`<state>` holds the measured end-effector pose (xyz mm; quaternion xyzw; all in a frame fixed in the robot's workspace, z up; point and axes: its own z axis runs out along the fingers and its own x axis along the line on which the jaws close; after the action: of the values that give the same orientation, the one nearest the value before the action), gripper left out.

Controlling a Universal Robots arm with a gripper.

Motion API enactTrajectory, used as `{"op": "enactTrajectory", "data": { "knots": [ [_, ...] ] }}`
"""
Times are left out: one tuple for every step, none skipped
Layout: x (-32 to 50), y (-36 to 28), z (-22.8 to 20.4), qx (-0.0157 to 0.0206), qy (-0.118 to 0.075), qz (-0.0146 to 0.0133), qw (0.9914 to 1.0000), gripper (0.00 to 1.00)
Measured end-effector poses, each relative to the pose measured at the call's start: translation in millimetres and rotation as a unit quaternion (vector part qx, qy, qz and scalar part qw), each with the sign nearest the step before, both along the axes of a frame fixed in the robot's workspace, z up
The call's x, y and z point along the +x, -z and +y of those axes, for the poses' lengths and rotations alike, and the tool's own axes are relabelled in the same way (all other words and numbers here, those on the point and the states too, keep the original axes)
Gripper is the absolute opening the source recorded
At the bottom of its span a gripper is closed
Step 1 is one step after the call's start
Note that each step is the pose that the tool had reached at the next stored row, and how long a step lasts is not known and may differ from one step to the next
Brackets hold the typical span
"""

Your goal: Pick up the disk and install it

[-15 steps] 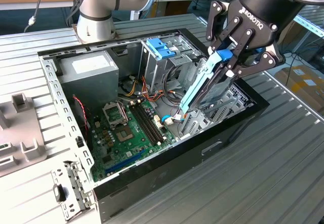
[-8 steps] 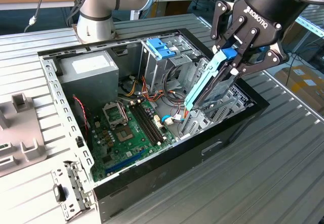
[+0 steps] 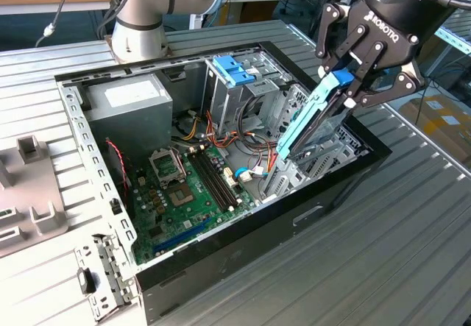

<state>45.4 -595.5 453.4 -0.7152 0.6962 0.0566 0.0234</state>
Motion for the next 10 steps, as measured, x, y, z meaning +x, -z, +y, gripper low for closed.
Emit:
{"op": "enactTrajectory", "data": {
  "knots": [
    [1.4, 0.4, 0.0, 0.0, -0.001, 0.0, 1.0, 0.37],
    [2.9, 0.7, 0.0, -0.0001, -0.002, 0.0, 1.0, 0.37],
    [4.1, 1.0, 0.0, -0.0001, -0.004, 0.0, 0.99999, 0.37],
    [5.5, 1.4, 0.0, 0.0, -0.005, 0.0, 0.99999, 0.37],
    [6.9, 1.8, 0.0, 0.0, -0.007, 0.0, 0.99998, 0.37],
    [8.1, 2.1, 0.0, 0.0, -0.008, 0.0001, 0.99997, 0.37],
    [9.6, 2.6, 0.0, 0.0, -0.01, 0.0, 0.99995, 0.37],
    [10.7, 2.9, 0.0, 0.0, -0.011, 0.0, 0.99994, 0.37],
    [12.2, 3.3, 0.0, -0.0001, -0.012, 0.0, 0.99992, 0.37],
    [13.4, 3.7, 0.0, -0.0001, -0.014, 0.0, 0.9999, 0.37]
  ]
}}
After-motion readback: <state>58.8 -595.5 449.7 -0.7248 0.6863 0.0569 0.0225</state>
